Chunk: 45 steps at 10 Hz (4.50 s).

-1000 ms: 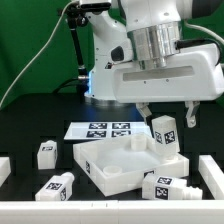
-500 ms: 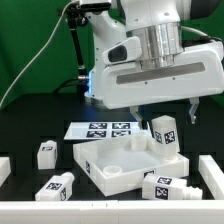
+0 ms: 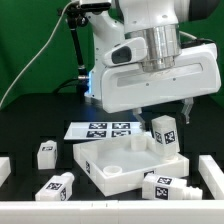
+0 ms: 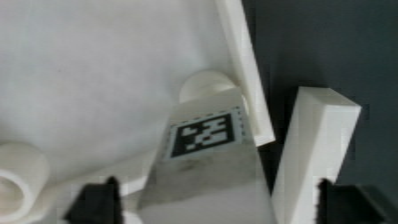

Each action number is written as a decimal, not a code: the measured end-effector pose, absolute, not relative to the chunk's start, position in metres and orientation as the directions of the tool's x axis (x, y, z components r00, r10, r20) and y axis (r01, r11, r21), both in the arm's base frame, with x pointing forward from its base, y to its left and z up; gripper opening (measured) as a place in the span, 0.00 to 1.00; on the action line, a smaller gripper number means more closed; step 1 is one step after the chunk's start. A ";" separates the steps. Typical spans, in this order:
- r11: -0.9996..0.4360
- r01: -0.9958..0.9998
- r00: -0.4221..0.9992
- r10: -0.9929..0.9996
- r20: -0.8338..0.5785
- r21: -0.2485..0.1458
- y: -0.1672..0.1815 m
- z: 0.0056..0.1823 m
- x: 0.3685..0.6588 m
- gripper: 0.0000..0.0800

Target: Assemble one leg

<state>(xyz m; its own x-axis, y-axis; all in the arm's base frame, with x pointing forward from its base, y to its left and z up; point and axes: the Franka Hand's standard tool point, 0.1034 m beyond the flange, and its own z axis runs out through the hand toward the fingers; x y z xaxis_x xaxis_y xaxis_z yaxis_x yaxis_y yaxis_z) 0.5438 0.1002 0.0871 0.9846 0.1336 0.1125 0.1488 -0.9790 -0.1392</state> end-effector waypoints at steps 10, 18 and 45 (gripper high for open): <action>-0.850 -0.486 0.867 -0.498 0.010 -0.203 0.112 0.086 0.556 0.35; -0.480 -0.847 0.509 -0.856 -0.093 -0.227 0.127 0.086 0.564 0.69; -0.848 -0.476 0.867 -0.497 0.042 -0.233 0.133 0.087 0.577 0.36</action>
Offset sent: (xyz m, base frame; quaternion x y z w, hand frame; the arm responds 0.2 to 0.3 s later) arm 0.0000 0.0000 0.0000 0.0000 0.0000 0.0650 0.9979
